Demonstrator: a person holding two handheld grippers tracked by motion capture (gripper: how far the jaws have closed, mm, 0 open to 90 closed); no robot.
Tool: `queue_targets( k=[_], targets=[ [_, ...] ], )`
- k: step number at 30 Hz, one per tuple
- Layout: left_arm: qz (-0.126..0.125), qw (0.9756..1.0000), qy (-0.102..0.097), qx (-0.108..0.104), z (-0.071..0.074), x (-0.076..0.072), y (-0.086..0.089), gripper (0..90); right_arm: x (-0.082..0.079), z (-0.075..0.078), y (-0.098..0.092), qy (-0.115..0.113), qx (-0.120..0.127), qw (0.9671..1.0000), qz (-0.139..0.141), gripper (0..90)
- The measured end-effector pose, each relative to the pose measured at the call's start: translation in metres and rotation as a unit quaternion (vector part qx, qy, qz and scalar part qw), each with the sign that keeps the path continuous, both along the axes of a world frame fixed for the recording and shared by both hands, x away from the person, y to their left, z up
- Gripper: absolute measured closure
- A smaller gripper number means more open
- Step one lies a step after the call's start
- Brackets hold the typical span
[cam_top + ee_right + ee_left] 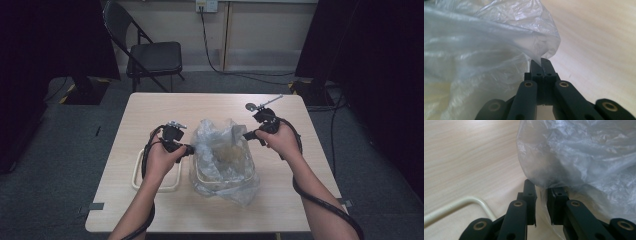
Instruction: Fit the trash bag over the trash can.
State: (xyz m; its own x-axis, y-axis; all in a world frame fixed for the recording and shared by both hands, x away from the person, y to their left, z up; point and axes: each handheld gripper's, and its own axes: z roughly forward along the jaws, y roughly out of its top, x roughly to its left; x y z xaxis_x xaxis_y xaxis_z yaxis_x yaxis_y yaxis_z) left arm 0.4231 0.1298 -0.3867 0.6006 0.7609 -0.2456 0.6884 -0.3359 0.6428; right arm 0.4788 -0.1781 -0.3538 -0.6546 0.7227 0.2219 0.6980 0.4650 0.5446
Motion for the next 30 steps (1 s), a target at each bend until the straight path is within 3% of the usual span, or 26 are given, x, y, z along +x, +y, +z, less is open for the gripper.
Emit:
queue_targets(
  k=[1,4,5,6,7,8,9,10,12,13,17,20,27,30],
  targets=[
    [-0.005,0.9997,0.004,0.022,0.003,-0.012,-0.002,79.9,-0.012,0.000,-0.006,0.005,0.000,1.0000,-0.001,90.0],
    [0.000,0.9997,0.000,0.023,0.007,-0.020,-0.003,77.1,-0.023,0.000,-0.014,0.008,-0.001,1.0000,-0.005,90.0],
    [0.008,0.9995,-0.013,0.026,0.014,-0.026,0.000,72.2,-0.033,0.002,-0.021,-0.010,0.006,0.9999,-0.010,90.0],
    [0.008,0.9995,-0.013,0.026,0.014,-0.026,0.000,68.3,-0.033,0.002,-0.021,-0.010,0.006,0.9999,-0.010,90.0],
    [0.016,0.9984,-0.036,0.040,0.020,-0.028,0.002,59.6,-0.041,0.006,-0.027,-0.023,0.013,0.9995,-0.017,80.0],
    [0.024,0.9974,-0.049,0.048,0.024,-0.028,0.003,53.4,-0.043,0.008,-0.029,-0.034,0.012,0.9991,-0.022,79.7],
    [0.024,0.9974,-0.049,0.048,0.024,-0.028,0.003,48.8,-0.043,0.008,-0.029,-0.034,0.012,0.9991,-0.022,79.7],
    [0.024,0.9971,-0.053,0.049,0.028,-0.029,0.006,46.3,-0.047,0.013,-0.033,-0.043,0.011,0.9990,-0.010,67.7],
    [0.023,0.9972,-0.054,0.047,0.029,-0.029,0.006,41.3,-0.048,0.014,-0.033,-0.053,0.010,0.9985,-0.011,66.7],
    [0.027,0.9973,-0.061,0.030,0.031,-0.028,0.009,37.7,-0.048,0.017,-0.033,-0.060,0.015,0.9980,-0.010,62.3],
    [0.027,0.9974,-0.065,0.015,0.032,-0.027,0.010,34.6,-0.047,0.020,-0.029,-0.071,0.024,0.9972,-0.008,58.3],
    [0.022,0.9974,-0.066,0.017,0.035,-0.028,0.011,32.3,-0.044,0.025,-0.026,-0.087,0.056,0.9946,-0.010,59.9],
    [0.031,0.9973,-0.062,0.023,0.038,-0.035,0.025,30.1,-0.039,0.029,-0.008,-0.098,0.047,0.9940,-0.011,69.7],
    [0.039,0.9967,-0.068,0.019,0.043,-0.037,0.029,29.1,-0.037,0.031,-0.001,-0.090,0.047,0.9948,-0.012,76.1]
  ],
)
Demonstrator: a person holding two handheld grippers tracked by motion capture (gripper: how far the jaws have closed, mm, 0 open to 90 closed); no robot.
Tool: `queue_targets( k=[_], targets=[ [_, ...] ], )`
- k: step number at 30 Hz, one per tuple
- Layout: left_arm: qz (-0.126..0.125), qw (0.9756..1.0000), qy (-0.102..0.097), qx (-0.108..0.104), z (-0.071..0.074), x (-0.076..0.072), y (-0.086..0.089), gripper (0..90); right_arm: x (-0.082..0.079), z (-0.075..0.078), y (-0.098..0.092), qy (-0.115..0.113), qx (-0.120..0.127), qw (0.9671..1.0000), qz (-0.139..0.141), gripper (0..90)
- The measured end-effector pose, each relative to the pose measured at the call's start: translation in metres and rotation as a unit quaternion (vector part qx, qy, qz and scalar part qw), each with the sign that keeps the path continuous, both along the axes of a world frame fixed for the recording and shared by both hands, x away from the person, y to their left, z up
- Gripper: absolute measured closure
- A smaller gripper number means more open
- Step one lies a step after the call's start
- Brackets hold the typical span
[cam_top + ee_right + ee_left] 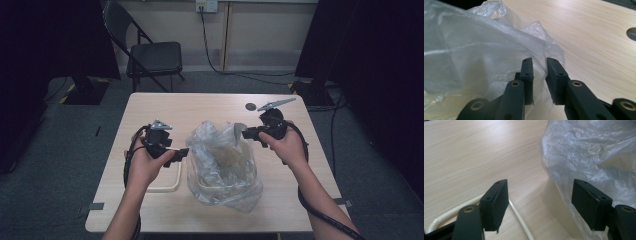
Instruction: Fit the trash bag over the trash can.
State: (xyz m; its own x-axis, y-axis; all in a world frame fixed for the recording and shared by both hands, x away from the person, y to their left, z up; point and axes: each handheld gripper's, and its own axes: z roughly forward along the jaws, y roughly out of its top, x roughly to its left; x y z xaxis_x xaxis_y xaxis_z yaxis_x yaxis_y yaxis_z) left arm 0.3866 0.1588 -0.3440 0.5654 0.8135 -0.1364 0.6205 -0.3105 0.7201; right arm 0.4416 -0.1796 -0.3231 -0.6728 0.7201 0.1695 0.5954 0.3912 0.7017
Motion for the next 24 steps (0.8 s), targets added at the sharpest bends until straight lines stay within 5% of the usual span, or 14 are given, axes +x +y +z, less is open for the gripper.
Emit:
queue_targets(
  k=[5,15,24],
  targets=[
    [-0.003,0.9998,-0.016,-0.011,0.007,0.003,-0.003,32.1,0.001,-0.001,0.007,0.003,-0.017,0.9998,0.008,79.9],
    [-0.001,0.9998,0.012,0.014,0.005,0.022,-0.022,72.2,0.006,-0.001,0.006,0.003,-0.046,0.9989,0.006,86.3],
    [0.010,0.9985,0.050,0.021,-0.011,0.039,-0.031,83.7,0.020,-0.013,0.007,0.004,-0.053,0.9986,-0.001,90.0]
  ],
)
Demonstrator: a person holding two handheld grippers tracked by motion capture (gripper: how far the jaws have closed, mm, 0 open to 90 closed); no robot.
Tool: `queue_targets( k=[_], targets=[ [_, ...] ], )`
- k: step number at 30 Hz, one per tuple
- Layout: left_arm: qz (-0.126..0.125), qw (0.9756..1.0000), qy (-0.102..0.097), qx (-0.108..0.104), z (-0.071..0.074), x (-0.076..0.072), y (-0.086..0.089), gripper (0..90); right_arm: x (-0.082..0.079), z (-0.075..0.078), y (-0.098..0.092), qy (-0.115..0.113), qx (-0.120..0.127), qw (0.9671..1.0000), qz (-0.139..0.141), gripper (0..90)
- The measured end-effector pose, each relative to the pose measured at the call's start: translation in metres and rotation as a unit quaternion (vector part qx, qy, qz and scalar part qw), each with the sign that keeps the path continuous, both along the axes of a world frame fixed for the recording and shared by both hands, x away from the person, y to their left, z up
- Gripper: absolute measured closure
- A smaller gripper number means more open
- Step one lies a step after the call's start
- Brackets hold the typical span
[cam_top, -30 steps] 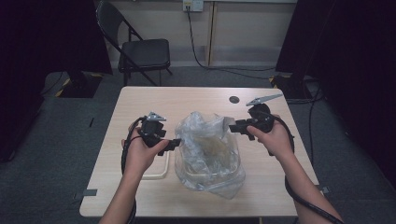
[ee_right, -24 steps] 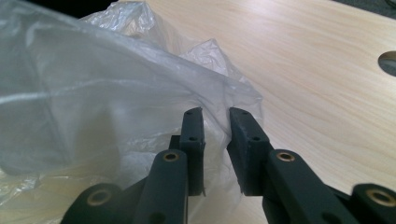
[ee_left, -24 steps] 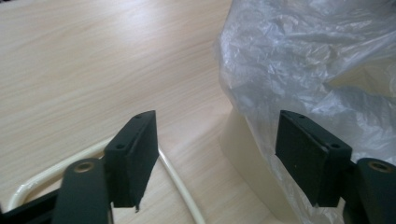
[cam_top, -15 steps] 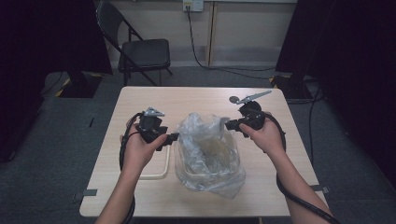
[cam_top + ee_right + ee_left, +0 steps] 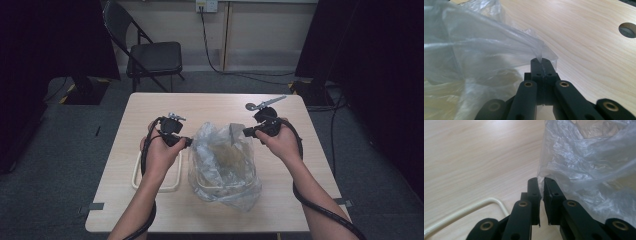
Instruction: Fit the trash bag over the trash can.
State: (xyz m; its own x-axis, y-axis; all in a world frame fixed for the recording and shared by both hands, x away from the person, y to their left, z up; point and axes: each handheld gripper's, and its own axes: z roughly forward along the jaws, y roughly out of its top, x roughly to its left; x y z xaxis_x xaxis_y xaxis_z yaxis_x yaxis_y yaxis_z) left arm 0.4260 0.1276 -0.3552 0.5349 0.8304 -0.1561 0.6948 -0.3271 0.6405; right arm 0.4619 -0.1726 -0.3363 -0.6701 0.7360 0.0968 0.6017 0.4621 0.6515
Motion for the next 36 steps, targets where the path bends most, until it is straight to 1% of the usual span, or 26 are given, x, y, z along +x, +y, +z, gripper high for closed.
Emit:
queue_targets(
  k=[3,6,8,10,11,12,13,14,15,16,17,18,20,22,24,25,26,27,28,29,31,32,33,34,35,36],
  targets=[
    [0.005,0.9999,0.011,-0.010,-0.008,0.005,-0.001,84.9,0.007,-0.008,0.001,0.012,-0.001,0.9999,-0.002,90.0],
    [0.000,0.9994,0.027,-0.020,-0.017,0.008,-0.003,84.9,0.013,-0.017,0.004,0.026,-0.004,0.9997,0.003,90.0],
    [-0.003,0.9992,0.036,-0.021,-0.021,0.010,-0.004,84.8,0.016,-0.024,0.006,0.037,-0.002,0.9993,0.000,90.0],
    [-0.003,0.9991,0.038,-0.020,-0.024,0.011,-0.004,84.6,0.020,-0.030,0.005,0.044,0.002,0.9990,-0.004,90.0],
    [0.000,0.9989,0.043,-0.019,-0.030,0.012,-0.004,85.0,0.021,-0.033,0.005,0.052,0.003,0.9986,-0.004,90.0],
    [0.000,0.9989,0.043,-0.019,-0.030,0.012,-0.004,85.1,0.021,-0.033,0.005,0.052,0.003,0.9986,-0.004,90.0],
    [-0.002,0.9986,0.051,-0.012,-0.035,0.012,-0.003,85.5,0.022,-0.039,0.006,0.056,0.000,0.9984,-0.006,90.0],
    [-0.002,0.9986,0.051,-0.012,-0.035,0.012,-0.003,85.6,0.022,-0.039,0.006,0.056,0.000,0.9984,-0.006,90.0],
    [-0.003,0.9979,0.062,-0.018,-0.043,0.012,0.000,85.7,0.022,-0.046,0.007,0.062,-0.003,0.9981,-0.004,90.0],
    [-0.003,0.9979,0.062,-0.018,-0.043,0.012,0.000,86.3,0.022,-0.046,0.007,0.062,-0.003,0.9981,-0.004,90.0],
    [-0.002,0.9977,0.065,-0.020,-0.047,0.011,0.000,86.3,0.022,-0.048,0.007,0.065,-0.004,0.9979,-0.003,90.0],
    [-0.003,0.9975,0.066,-0.024,-0.051,0.011,0.001,86.8,0.022,-0.053,0.006,0.069,0.000,0.9976,-0.008,90.0],
    [-0.003,0.9973,0.069,-0.025,-0.054,0.009,0.002,87.8,0.022,-0.057,0.004,0.073,0.006,0.9972,-0.012,90.0],
    [-0.003,0.9972,0.068,-0.032,-0.055,0.008,0.004,88.6,0.021,-0.060,0.002,0.068,0.009,0.9975,-0.017,90.0],
    [0.003,0.9975,0.063,-0.031,-0.052,0.006,0.007,86.4,0.019,-0.059,0.001,0.059,0.015,0.9979,-0.023,90.0],
    [0.007,0.9980,0.055,-0.030,-0.050,0.005,0.010,81.8,0.018,-0.057,0.001,0.060,0.016,0.9979,-0.020,90.0],
    [0.011,0.9986,0.046,-0.025,-0.046,0.003,0.015,75.7,0.017,-0.055,0.001,0.054,0.014,0.9982,-0.021,90.0],
    [0.014,0.9989,0.036,-0.027,-0.042,0.001,0.018,72.3,0.015,-0.051,0.001,0.048,0.011,0.9985,-0.022,90.0],
    [0.014,0.9989,0.036,-0.027,-0.042,0.001,0.018,65.8,0.015,-0.051,0.001,0.048,0.011,0.9985,-0.022,90.0],
    [0.013,0.9991,0.027,-0.029,-0.034,-0.005,0.024,62.8,0.012,-0.043,-0.001,0.042,0.011,0.9987,-0.025,90.0],
    [0.017,0.9990,0.018,-0.036,-0.026,-0.012,0.029,58.3,0.009,-0.036,-0.002,0.037,0.009,0.9990,-0.026,90.0],
    [0.018,0.9991,0.006,-0.037,-0.022,-0.016,0.033,55.7,0.008,-0.033,-0.002,0.032,0.007,0.9991,-0.027,90.0],
    [0.020,0.9992,0.001,-0.033,-0.019,-0.019,0.036,52.8,0.006,-0.029,-0.002,0.028,0.005,0.9992,-0.029,90.0],
    [0.020,0.9992,0.001,-0.033,-0.019,-0.019,0.036,51.2,0.006,-0.029,-0.002,0.028,0.005,0.9992,-0.029,90.0],
    [0.027,0.9993,-0.008,-0.026,-0.015,-0.023,0.039,51.2,0.005,-0.027,-0.001,0.027,0.004,0.9992,-0.029,90.0],
    [0.035,0.9987,-0.023,-0.029,-0.010,-0.027,0.043,42.6,0.002,-0.023,0.000,0.023,-0.002,0.9993,-0.031,90.0]
  ],
)
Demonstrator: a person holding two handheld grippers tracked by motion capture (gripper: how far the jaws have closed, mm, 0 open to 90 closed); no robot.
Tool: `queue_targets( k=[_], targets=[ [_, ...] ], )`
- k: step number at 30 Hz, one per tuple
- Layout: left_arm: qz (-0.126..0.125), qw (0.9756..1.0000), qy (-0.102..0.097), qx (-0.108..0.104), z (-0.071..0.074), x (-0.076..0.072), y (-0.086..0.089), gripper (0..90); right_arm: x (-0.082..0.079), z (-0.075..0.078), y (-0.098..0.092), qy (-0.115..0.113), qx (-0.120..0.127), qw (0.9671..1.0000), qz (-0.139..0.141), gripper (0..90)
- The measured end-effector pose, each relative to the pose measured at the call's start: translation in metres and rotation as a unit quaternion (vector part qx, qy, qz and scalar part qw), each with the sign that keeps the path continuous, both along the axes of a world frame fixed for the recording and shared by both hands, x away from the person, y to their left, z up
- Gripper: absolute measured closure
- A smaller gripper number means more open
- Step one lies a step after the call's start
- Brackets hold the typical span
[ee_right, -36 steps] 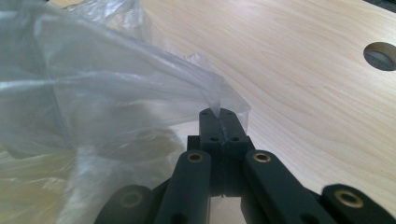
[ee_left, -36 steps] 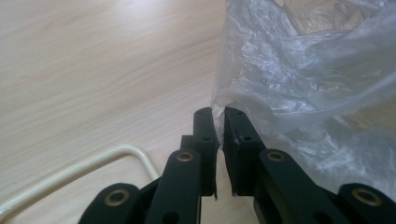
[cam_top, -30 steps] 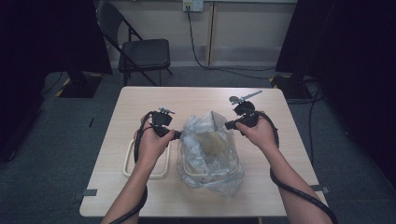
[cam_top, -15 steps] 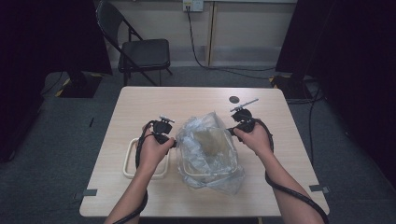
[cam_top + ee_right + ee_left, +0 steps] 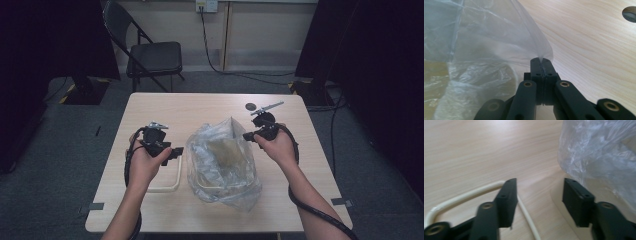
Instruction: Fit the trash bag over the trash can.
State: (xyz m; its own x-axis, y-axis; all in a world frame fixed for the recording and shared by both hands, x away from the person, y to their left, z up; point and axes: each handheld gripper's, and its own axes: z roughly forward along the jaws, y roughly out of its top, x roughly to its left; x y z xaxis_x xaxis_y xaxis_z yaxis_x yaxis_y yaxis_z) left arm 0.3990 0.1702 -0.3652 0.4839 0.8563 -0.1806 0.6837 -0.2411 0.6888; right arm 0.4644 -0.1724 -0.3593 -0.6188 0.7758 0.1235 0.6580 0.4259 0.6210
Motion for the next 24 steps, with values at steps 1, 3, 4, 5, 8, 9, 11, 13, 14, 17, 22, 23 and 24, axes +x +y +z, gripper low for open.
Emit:
queue_targets(
  k=[1,3,4,5,8,9,11,13,14,17,22,23,24],
  targets=[
    [0.005,1.0000,-0.004,-0.006,0.002,-0.001,0.000,40.1,-0.001,0.001,0.001,0.001,-0.002,1.0000,0.001,89.9],
    [-0.006,0.9998,-0.012,-0.013,0.007,-0.003,0.000,37.0,-0.002,0.003,0.003,0.001,-0.008,1.0000,0.001,89.9],
    [-0.006,0.9998,-0.012,-0.013,0.007,-0.003,0.000,35.3,-0.002,0.003,0.003,0.001,-0.008,1.0000,0.001,89.9],
    [-0.016,0.9995,-0.015,-0.023,0.010,-0.003,-0.004,32.8,-0.002,0.004,0.006,0.002,-0.010,0.9999,0.004,89.8],
    [-0.027,0.9991,-0.021,-0.026,0.010,0.002,-0.013,33.8,-0.001,0.004,0.008,0.002,-0.010,0.9999,0.007,89.6],
    [-0.029,0.9989,-0.019,-0.031,0.010,0.004,-0.015,37.9,-0.001,0.005,0.009,0.002,-0.011,0.9999,0.009,89.6],
    [-0.035,0.9983,-0.016,-0.044,0.008,0.009,-0.020,43.6,-0.001,0.005,0.010,0.001,-0.012,0.9999,0.012,89.6],
    [-0.042,0.9977,-0.007,-0.052,0.006,0.011,-0.023,53.8,-0.001,0.005,0.012,0.001,-0.013,0.9998,0.015,89.7],
    [-0.047,0.9974,-0.002,-0.054,0.003,0.014,-0.028,54.6,0.000,0.005,0.012,0.001,-0.014,0.9998,0.017,89.7],
    [-0.045,0.9975,0.011,-0.053,-0.002,0.019,-0.033,68.5,0.001,0.004,0.012,0.002,-0.010,0.9998,0.016,89.5],
    [-0.050,0.9974,0.032,-0.041,-0.012,0.022,-0.040,86.1,0.001,0.002,0.012,0.000,0.002,0.9999,0.012,89.8],
    [-0.050,0.9973,0.031,-0.044,-0.015,0.023,-0.041,87.1,0.001,0.002,0.011,-0.001,0.004,0.9999,0.012,90.0],
    [-0.050,0.9973,0.031,-0.044,-0.015,0.023,-0.041,88.8,0.001,0.002,0.011,-0.001,0.004,0.9999,0.012,90.0]
  ],
)
